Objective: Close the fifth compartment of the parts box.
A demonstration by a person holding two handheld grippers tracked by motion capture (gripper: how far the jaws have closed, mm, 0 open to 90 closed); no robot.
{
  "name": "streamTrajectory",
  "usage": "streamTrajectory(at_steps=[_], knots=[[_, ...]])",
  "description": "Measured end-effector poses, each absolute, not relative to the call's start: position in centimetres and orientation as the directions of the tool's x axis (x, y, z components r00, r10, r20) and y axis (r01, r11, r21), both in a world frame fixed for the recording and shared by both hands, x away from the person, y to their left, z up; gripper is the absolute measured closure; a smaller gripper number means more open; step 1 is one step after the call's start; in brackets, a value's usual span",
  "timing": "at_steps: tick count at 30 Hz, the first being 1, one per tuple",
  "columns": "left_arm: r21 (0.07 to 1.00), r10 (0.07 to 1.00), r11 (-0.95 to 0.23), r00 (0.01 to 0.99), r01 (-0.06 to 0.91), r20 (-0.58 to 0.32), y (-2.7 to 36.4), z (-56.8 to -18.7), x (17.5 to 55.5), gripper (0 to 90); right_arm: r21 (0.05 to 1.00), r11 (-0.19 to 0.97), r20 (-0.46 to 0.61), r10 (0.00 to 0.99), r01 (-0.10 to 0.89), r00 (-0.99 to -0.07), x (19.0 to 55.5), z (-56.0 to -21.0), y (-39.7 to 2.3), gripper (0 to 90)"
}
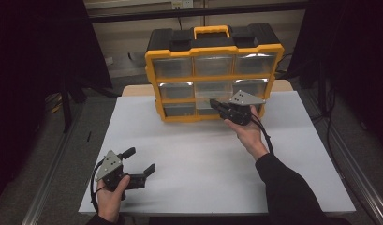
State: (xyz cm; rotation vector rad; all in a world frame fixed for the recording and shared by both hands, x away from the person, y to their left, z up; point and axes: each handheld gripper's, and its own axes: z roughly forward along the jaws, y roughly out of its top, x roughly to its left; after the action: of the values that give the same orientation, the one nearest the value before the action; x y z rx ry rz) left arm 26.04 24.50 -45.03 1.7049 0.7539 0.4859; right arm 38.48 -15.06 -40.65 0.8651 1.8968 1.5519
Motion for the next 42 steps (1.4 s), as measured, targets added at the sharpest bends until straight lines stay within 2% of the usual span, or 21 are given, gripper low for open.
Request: streamTrajectory(at_steps=[42], knots=[[0.963,0.708,-0.139,0.703,0.233,-0.068,24.5,-45.0,26.0,2.7,0.977,0.145,-0.014,0.771,0.154,-0.637,39.8,-40.5,-15.1,90.0]])
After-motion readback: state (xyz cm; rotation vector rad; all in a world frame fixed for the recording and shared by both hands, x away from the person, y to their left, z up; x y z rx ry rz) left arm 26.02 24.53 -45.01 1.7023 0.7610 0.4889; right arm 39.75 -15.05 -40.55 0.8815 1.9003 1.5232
